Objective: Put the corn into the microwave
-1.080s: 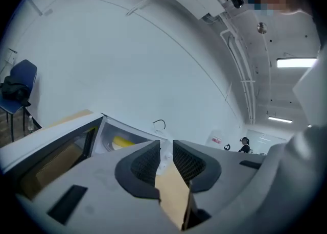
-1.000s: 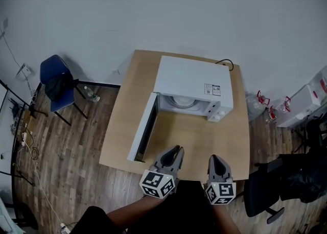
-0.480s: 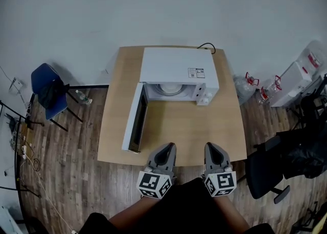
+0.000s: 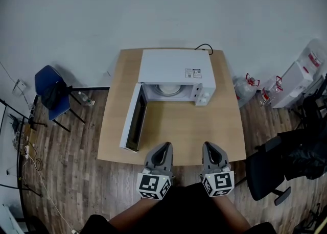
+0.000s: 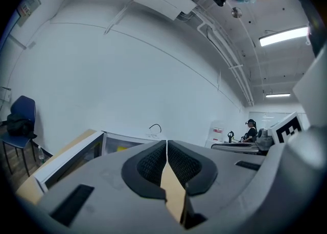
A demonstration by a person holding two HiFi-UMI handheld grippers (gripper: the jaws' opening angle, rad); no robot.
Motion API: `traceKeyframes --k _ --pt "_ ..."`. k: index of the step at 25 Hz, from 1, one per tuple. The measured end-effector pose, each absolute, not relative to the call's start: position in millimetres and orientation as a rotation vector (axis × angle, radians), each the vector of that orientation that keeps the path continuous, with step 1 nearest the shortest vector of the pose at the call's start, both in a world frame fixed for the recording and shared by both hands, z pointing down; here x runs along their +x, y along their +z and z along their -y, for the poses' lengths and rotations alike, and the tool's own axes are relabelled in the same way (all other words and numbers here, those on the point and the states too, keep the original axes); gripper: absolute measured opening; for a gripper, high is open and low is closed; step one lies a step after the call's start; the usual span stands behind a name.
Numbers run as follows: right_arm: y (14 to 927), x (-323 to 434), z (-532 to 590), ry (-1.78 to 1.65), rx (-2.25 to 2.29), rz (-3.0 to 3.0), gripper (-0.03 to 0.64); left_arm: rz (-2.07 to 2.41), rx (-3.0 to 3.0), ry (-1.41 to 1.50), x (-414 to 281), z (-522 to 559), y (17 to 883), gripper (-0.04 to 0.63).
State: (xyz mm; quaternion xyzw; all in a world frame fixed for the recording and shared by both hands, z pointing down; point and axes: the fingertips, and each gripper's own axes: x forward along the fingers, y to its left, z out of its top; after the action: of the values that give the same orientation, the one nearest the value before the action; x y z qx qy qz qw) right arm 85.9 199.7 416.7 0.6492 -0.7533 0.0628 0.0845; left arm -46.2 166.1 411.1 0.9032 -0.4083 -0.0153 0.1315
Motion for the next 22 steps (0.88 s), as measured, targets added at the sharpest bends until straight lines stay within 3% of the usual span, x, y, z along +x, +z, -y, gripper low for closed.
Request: traceKeyframes --k 22 --pt "415 90 -197 0.154 1.907 2.253 0.060 1.259 2.596 -0.034 -59 -162 414 0.020"
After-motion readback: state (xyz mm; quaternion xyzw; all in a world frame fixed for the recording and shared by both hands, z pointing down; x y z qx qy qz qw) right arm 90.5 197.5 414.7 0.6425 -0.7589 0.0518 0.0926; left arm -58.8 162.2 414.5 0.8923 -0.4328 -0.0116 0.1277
